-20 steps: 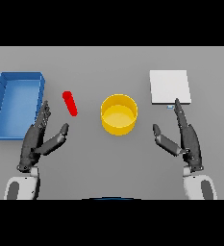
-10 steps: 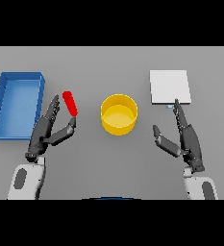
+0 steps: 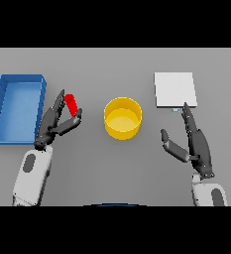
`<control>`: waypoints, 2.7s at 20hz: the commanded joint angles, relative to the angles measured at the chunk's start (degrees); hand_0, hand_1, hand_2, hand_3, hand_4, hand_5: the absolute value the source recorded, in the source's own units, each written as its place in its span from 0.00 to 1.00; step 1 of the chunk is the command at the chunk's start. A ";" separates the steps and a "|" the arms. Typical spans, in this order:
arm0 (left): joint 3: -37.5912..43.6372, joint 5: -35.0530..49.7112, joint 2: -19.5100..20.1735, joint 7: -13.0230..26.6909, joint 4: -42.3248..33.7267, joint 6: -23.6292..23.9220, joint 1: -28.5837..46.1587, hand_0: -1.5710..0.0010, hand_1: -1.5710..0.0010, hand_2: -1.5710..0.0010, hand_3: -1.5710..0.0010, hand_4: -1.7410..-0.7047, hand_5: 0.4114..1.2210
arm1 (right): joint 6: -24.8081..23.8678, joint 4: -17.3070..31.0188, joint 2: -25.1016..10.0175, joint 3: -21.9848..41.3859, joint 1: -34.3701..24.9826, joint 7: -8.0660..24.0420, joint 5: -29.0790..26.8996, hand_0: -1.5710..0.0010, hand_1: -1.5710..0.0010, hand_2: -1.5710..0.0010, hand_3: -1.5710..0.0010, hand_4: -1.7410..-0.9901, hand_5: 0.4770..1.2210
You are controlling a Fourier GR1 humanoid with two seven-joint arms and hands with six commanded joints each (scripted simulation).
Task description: Pick up the red beaker and tilt it to pour out 1 green nut into yellow bowl. Pick up the yellow bowl and place it on the metallic measuring scale.
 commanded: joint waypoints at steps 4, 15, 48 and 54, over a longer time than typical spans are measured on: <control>1.08 0.19 0.03 -1.40 4.67 -0.14 -4.49 1.00 1.00 1.00 1.00 0.41 0.37 | 0.01 0.58 0.63 0.22 -0.44 -0.40 -0.14 1.00 1.00 1.00 1.00 0.54 0.28; 3.13 0.26 -0.59 -6.26 14.32 0.28 -11.76 1.00 1.00 0.98 1.00 0.34 0.42 | -0.25 -1.05 0.21 0.25 -0.09 0.15 0.32 1.00 1.00 1.00 1.00 0.59 0.28; -17.44 -18.90 11.36 2.58 6.36 1.16 -22.08 0.00 0.00 0.00 0.00 0.00 0.87 | -1.30 -1.03 -0.19 1.74 -0.81 1.19 4.33 1.00 1.00 1.00 1.00 0.65 0.32; -29.71 -32.87 14.96 2.55 12.30 -1.31 -31.31 0.00 0.00 0.00 0.00 0.00 0.95 | -0.87 -0.51 0.22 1.54 -0.69 0.39 3.32 1.00 1.00 1.00 1.00 0.63 0.33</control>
